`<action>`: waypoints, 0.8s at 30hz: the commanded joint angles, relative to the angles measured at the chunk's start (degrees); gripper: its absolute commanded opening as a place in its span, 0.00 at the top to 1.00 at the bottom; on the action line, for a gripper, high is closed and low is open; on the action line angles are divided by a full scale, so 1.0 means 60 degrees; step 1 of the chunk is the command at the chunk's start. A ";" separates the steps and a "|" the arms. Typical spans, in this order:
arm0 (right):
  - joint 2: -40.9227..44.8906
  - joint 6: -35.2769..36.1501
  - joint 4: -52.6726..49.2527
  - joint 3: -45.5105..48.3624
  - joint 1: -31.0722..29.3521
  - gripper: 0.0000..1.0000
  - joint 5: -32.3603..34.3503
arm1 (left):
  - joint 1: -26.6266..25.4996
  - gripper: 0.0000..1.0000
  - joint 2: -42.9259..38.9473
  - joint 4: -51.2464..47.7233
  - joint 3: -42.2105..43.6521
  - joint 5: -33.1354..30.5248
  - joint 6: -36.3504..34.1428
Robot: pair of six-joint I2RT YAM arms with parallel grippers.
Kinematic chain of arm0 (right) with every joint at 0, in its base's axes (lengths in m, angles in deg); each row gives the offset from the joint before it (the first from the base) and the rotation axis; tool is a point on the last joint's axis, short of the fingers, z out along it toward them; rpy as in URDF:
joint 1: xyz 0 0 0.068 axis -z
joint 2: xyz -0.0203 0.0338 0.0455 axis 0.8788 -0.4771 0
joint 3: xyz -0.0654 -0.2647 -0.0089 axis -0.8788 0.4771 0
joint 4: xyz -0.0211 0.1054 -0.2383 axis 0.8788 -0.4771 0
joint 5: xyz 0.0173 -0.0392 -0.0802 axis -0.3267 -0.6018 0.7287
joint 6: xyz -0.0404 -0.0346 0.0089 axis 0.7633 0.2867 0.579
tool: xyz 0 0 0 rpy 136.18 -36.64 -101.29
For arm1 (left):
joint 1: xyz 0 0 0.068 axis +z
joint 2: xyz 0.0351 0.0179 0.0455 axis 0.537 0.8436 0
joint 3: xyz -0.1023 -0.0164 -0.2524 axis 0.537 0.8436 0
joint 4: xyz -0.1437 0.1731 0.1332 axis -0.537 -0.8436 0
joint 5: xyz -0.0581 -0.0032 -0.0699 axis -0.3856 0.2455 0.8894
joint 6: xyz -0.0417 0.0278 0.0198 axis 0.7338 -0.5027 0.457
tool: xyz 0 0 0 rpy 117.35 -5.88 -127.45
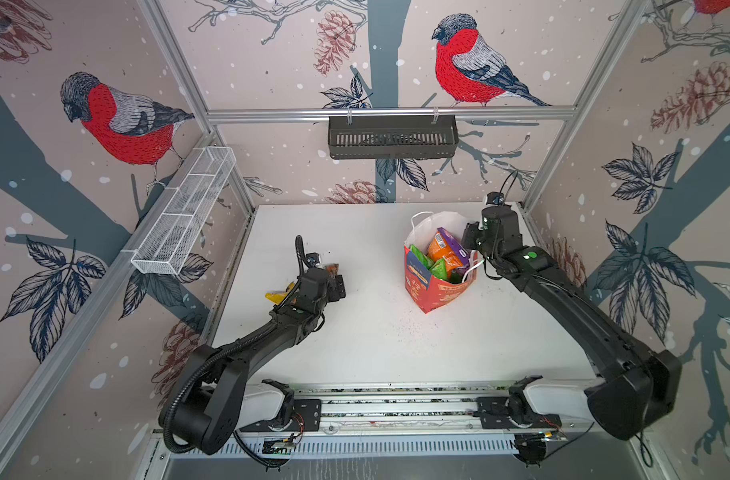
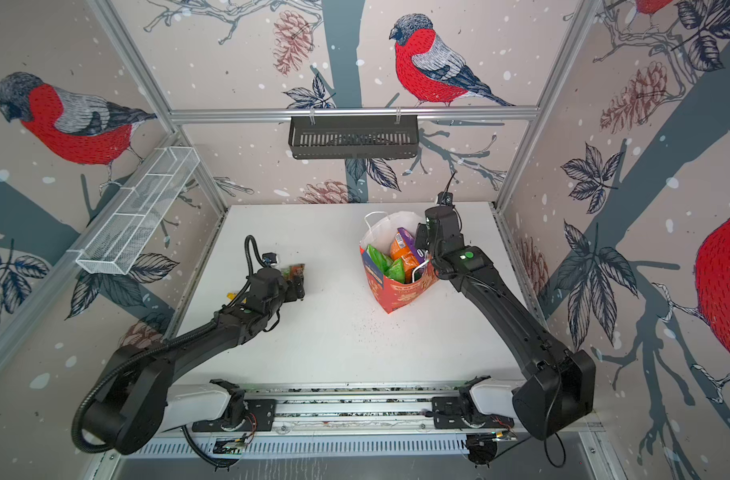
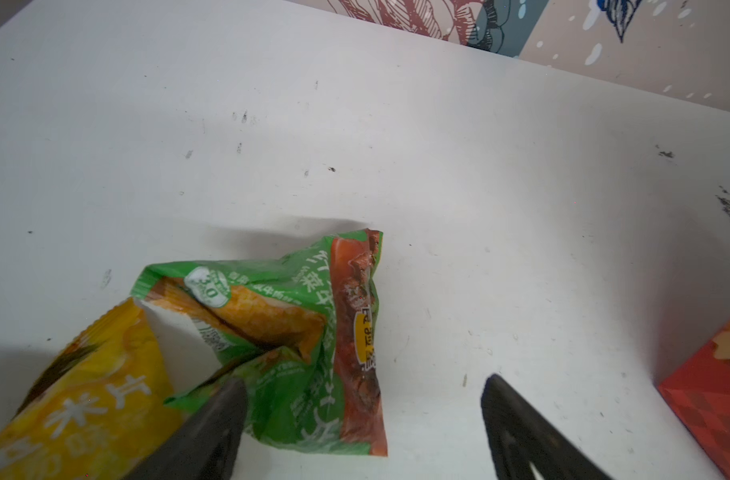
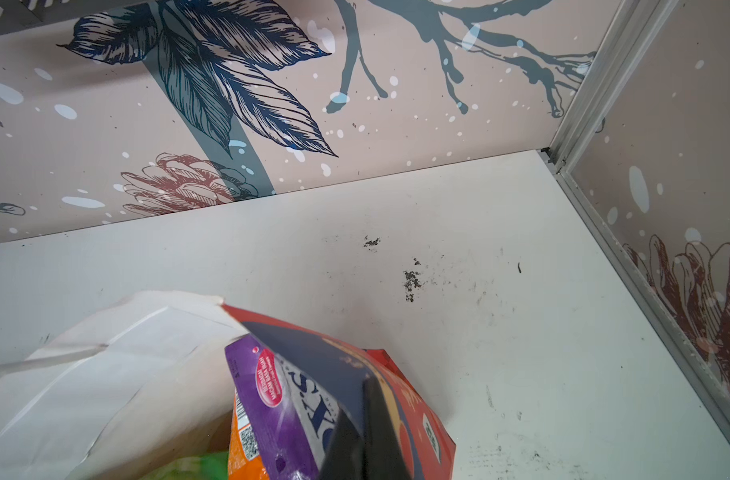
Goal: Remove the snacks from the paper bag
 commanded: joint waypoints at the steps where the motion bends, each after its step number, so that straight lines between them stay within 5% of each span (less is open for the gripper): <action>1: -0.0160 0.0184 0.0577 -0.0291 0.0034 1.00 0.0537 | -0.0015 0.07 -0.0366 0.0988 0.0328 0.0477 -0.0170; 12: -0.0521 0.1807 0.2005 -0.1220 0.0094 1.00 0.2394 | -0.0159 0.01 -0.0862 0.1690 0.0841 0.0930 -0.0421; 24: -0.1496 0.3782 0.2741 -0.1065 -0.1303 1.00 0.2259 | -0.0379 0.01 -0.1226 0.1763 0.0980 0.0714 -0.0483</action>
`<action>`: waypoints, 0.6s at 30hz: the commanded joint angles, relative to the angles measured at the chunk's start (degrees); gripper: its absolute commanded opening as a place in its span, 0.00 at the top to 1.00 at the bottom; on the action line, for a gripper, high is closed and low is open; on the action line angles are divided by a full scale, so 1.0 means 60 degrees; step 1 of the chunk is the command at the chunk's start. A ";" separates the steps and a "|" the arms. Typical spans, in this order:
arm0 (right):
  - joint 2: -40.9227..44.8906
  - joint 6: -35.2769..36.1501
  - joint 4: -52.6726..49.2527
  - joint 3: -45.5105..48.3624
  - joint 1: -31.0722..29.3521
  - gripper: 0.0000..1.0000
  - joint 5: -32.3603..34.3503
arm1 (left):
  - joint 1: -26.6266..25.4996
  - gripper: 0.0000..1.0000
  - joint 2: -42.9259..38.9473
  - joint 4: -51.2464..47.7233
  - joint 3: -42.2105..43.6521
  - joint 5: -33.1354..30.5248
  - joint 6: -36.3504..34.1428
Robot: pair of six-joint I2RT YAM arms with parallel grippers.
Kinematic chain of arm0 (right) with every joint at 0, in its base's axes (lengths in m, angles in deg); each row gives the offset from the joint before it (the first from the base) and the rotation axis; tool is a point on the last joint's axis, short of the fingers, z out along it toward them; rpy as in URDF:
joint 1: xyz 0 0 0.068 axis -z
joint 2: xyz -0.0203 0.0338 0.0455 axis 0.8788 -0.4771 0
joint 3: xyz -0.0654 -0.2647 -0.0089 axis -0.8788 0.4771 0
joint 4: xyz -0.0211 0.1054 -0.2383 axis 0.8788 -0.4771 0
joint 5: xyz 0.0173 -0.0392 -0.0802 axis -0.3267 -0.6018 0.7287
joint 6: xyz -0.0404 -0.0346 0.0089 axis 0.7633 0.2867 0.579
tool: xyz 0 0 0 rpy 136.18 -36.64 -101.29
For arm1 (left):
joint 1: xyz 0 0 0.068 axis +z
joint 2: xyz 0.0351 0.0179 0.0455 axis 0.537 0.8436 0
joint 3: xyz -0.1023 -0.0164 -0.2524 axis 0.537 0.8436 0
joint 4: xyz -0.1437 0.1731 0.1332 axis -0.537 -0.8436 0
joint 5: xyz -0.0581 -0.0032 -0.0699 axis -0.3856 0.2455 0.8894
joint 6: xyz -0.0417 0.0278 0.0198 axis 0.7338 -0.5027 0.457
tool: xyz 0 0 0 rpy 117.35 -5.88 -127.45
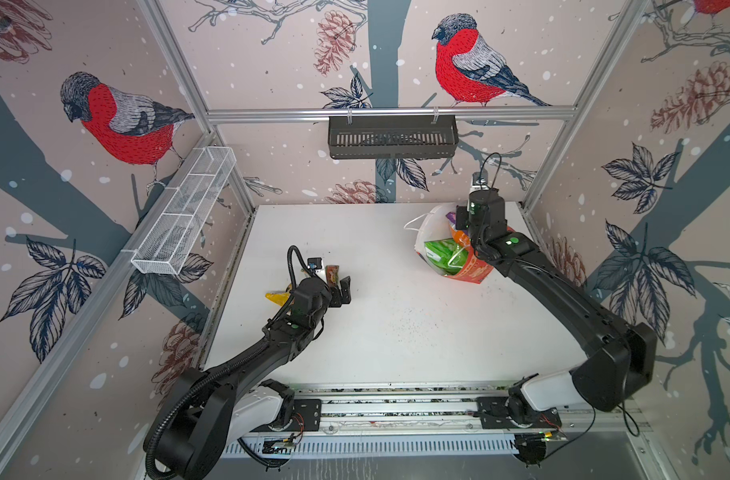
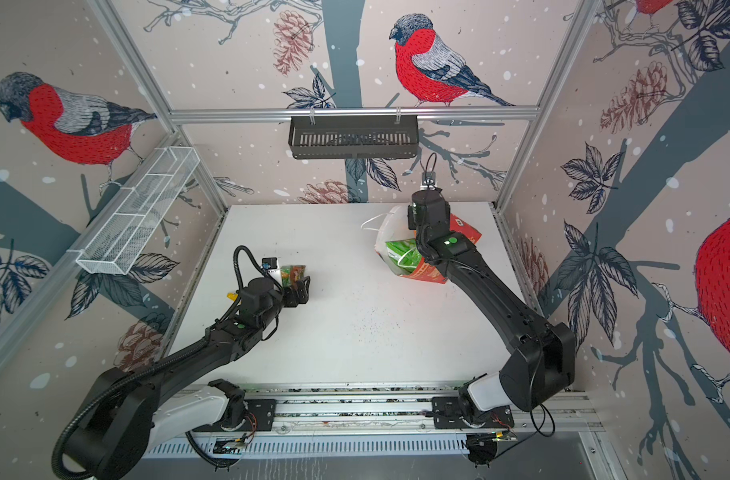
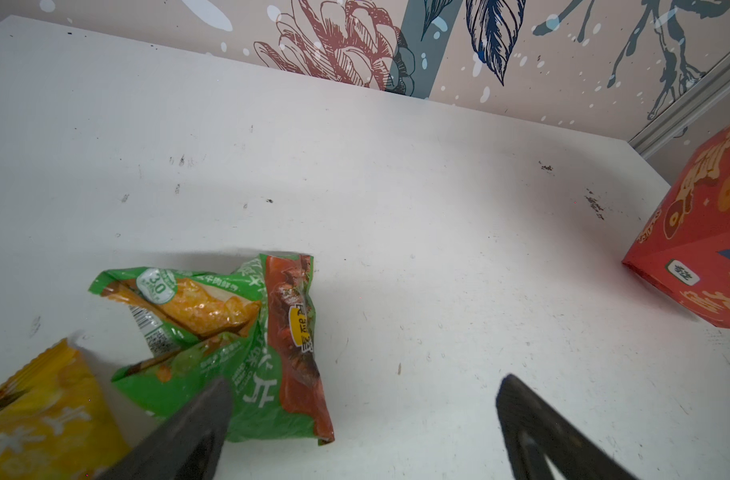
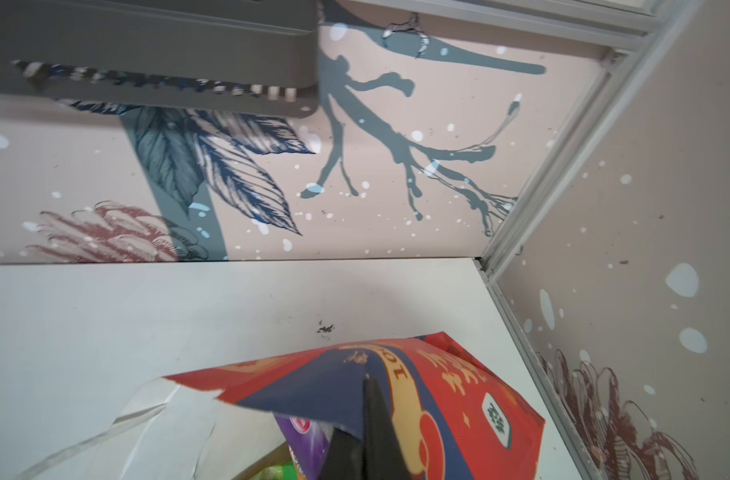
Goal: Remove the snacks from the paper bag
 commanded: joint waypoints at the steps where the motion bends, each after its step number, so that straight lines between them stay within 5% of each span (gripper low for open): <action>1: -0.0126 0.1090 0.0945 0.0324 -0.0705 1.00 0.0333 | -0.0042 0.01 -0.0061 0.0545 0.0040 -0.0105 -0.0093; 11: 0.0576 0.0574 0.1390 0.2458 -0.2245 1.00 0.1714 | -0.0410 0.01 -0.0568 0.1003 0.0309 0.0178 -0.0264; 18: 0.1171 -0.0538 0.1034 0.3216 -0.2620 1.00 0.1975 | -0.0897 0.03 -0.1001 0.1593 0.0375 0.1413 -0.0051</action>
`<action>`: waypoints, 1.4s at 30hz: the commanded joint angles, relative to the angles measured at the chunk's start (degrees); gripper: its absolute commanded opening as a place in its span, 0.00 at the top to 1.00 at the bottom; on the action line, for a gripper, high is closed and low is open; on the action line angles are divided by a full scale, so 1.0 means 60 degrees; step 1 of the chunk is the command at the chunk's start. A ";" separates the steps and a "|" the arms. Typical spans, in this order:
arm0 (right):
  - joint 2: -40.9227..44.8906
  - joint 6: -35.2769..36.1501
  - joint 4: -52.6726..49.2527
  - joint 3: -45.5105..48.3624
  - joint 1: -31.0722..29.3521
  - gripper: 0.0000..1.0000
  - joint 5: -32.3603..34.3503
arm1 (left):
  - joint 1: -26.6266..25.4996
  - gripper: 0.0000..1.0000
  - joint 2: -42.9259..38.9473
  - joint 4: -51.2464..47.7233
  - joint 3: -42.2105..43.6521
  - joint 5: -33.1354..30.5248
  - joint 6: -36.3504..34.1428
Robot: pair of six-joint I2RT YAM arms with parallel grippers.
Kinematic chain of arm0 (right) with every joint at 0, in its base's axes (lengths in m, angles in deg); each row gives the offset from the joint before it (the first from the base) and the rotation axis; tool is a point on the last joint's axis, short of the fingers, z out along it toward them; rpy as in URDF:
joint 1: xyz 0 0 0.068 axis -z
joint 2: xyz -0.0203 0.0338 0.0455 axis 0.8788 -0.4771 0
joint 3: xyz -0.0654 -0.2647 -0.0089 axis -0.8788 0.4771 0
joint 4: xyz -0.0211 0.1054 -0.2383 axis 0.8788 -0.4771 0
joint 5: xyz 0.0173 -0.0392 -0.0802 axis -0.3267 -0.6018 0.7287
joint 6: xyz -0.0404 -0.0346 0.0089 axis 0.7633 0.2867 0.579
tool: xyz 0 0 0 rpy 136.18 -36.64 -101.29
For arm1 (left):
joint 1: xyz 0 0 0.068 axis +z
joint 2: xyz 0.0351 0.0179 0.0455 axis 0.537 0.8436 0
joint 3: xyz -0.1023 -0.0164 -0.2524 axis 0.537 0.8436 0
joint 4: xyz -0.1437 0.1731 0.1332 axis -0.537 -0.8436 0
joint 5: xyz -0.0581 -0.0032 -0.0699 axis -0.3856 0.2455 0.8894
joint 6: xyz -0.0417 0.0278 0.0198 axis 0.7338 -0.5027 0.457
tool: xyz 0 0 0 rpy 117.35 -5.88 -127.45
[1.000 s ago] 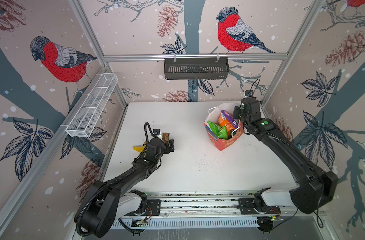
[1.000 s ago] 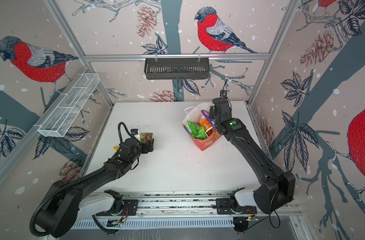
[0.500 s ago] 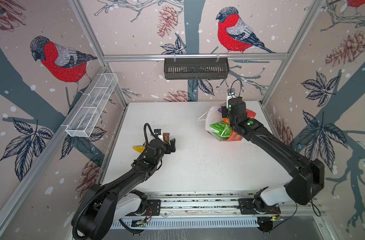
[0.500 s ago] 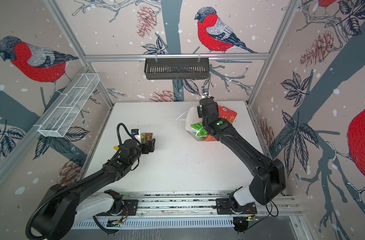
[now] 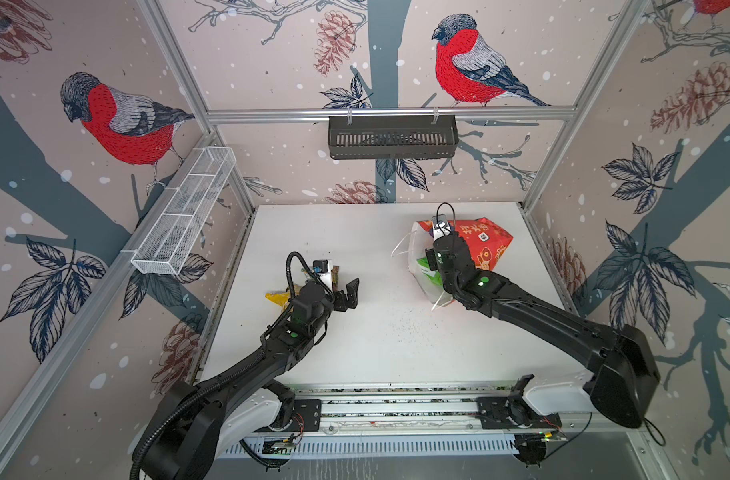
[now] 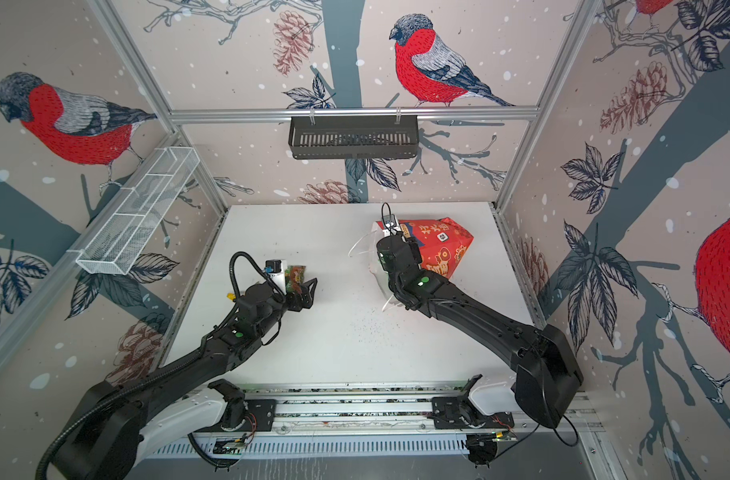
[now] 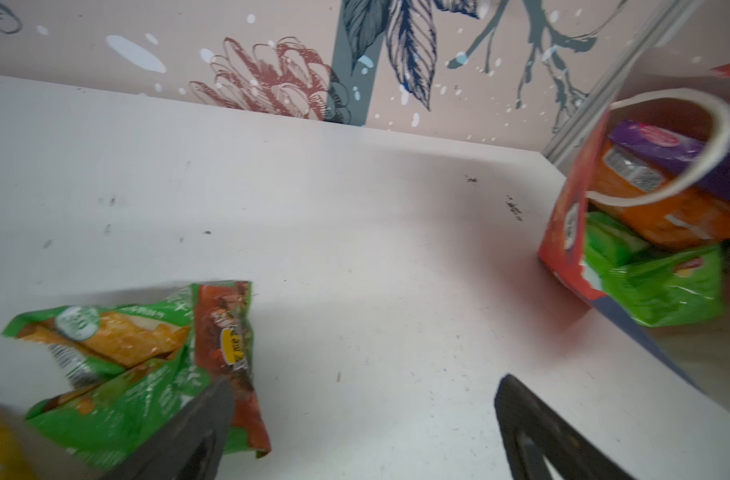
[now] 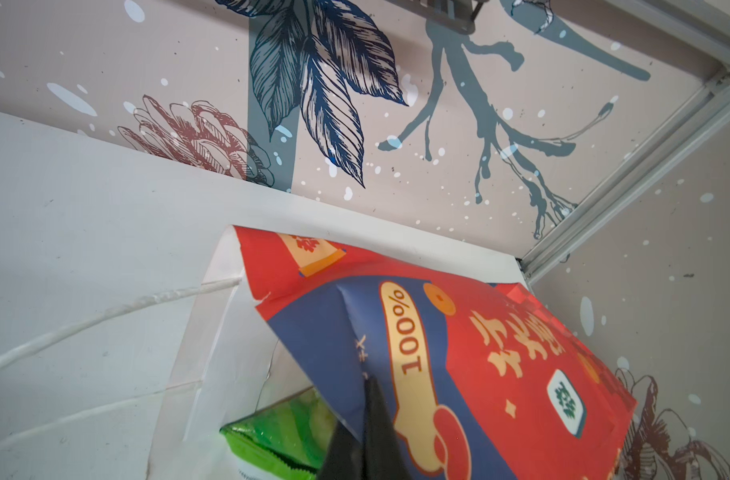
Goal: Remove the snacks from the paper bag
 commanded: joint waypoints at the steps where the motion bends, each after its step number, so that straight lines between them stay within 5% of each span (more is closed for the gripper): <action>1: 0.0257 -0.0837 -0.0381 0.0185 -0.0160 1.00 0.0265 | -0.0148 0.03 -0.0096 0.0957 0.0035 0.0911 0.0185; 6: 0.0361 -0.0680 -0.0385 0.0498 -0.0506 1.00 -0.0416 | -0.0303 0.03 -0.0175 0.1017 0.0042 0.0986 0.0212; 19: -0.0052 -0.1825 -0.0635 0.1102 -0.1138 1.00 0.0485 | -0.0498 0.05 0.0312 0.2281 0.0344 0.2140 0.0480; 28: 0.0183 -0.2461 -0.0499 0.1192 -0.1099 1.00 0.0168 | -0.1269 0.06 0.0914 0.3114 0.0313 0.2356 0.0413; 42: 0.0539 -0.2982 0.0086 0.1553 -0.0883 1.00 -0.0788 | -0.2592 0.06 0.3276 0.5786 -0.0275 0.3226 0.1753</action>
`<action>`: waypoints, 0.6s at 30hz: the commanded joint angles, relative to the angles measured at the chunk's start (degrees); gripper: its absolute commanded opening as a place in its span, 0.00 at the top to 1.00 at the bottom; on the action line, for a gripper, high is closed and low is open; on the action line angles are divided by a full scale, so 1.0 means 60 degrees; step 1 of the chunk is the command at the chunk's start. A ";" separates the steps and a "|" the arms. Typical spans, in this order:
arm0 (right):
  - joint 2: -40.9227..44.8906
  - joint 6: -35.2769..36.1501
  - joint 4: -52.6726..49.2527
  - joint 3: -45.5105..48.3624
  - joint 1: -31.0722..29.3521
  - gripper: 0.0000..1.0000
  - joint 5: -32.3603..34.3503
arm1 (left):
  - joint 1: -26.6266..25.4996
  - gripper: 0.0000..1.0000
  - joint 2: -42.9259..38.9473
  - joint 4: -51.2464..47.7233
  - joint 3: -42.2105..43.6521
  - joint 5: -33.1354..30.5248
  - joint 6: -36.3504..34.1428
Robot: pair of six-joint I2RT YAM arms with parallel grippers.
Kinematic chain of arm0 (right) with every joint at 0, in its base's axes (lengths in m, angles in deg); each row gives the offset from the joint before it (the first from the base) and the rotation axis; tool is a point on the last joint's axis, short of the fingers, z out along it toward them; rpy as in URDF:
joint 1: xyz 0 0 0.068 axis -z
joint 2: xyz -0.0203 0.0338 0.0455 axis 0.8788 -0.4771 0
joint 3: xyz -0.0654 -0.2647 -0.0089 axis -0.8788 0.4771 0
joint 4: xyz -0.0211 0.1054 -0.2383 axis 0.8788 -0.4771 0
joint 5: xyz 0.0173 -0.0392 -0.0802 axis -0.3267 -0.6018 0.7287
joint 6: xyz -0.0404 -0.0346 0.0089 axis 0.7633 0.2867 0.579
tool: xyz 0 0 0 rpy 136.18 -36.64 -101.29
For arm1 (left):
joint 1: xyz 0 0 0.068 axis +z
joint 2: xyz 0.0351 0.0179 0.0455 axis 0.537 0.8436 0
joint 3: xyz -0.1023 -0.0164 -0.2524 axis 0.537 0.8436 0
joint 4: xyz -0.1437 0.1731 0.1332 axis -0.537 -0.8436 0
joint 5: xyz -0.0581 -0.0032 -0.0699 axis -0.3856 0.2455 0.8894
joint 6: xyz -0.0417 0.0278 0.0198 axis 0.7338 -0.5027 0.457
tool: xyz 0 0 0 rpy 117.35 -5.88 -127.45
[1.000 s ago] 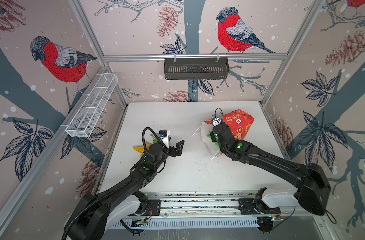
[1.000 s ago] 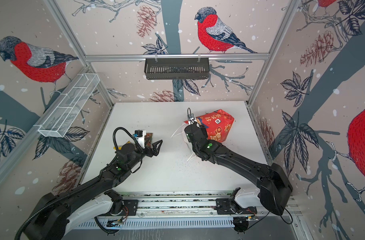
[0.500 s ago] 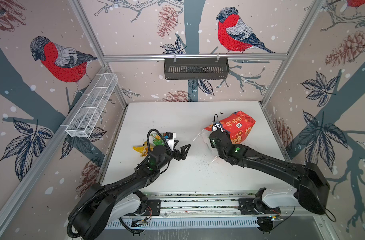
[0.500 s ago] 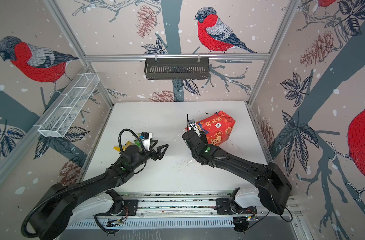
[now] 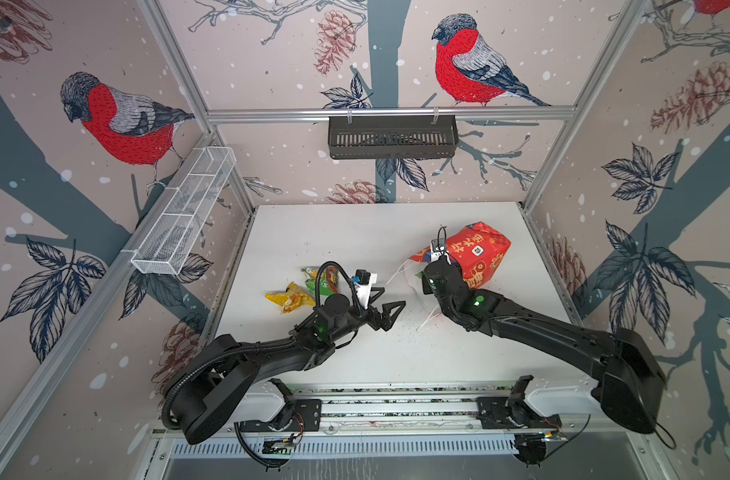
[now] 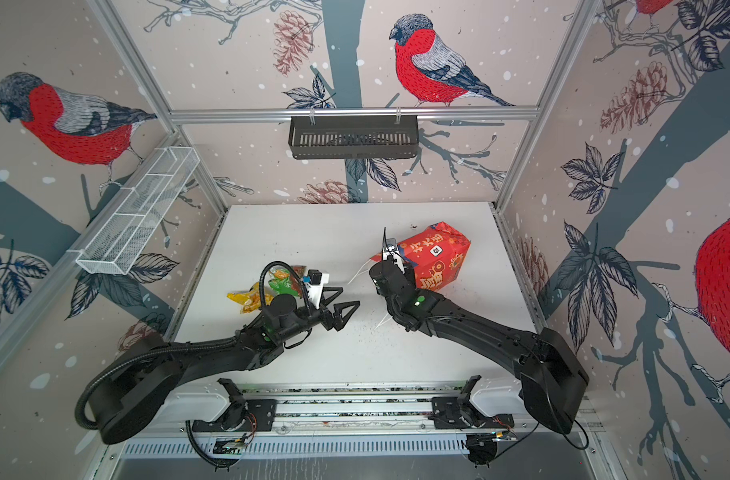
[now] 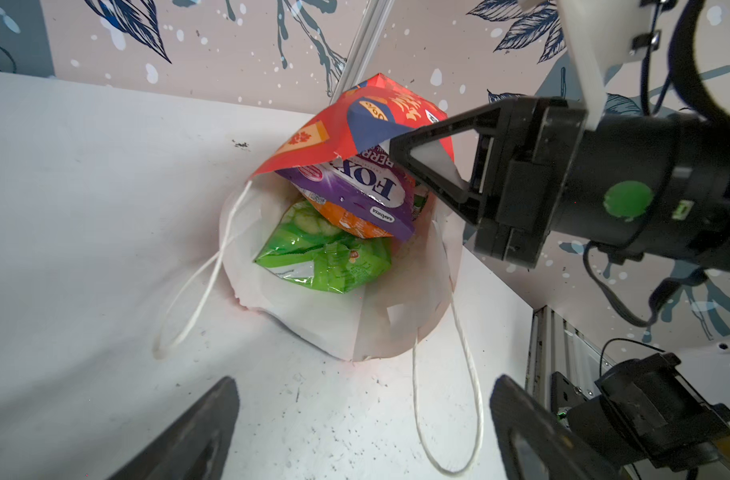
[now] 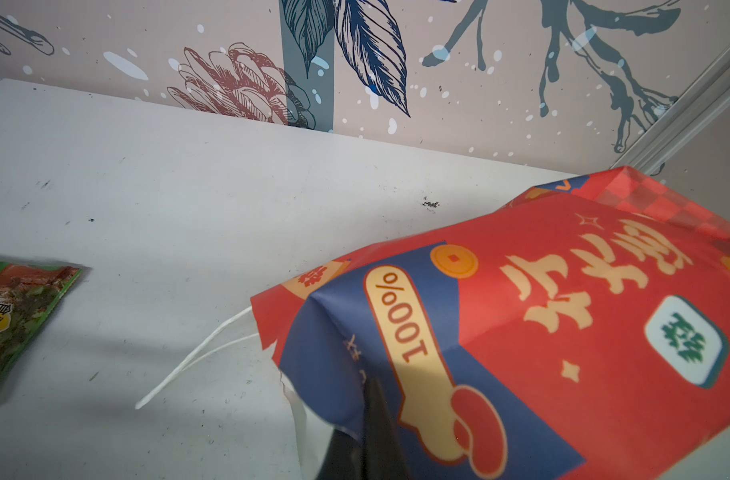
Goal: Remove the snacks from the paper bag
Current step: 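Move the open left gripper toward the tilted bag while the right holds it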
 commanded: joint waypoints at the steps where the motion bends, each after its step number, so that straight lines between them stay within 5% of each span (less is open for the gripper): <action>1: 0.0191 -0.0330 0.0466 0.0127 0.0097 1.00 -0.0486 | -0.0143 0.06 0.0565 0.1618 -0.0357 0.0198 0.0823; 9: 0.0478 -0.0551 0.0779 0.0473 0.0393 1.00 -0.1151 | -0.0301 0.10 0.2722 0.3977 -0.0961 0.0366 0.2097; 18: 0.0842 -0.0580 0.0945 0.0642 0.0517 1.00 -0.1526 | -0.0331 0.12 0.4304 0.4401 -0.2109 0.0524 0.2409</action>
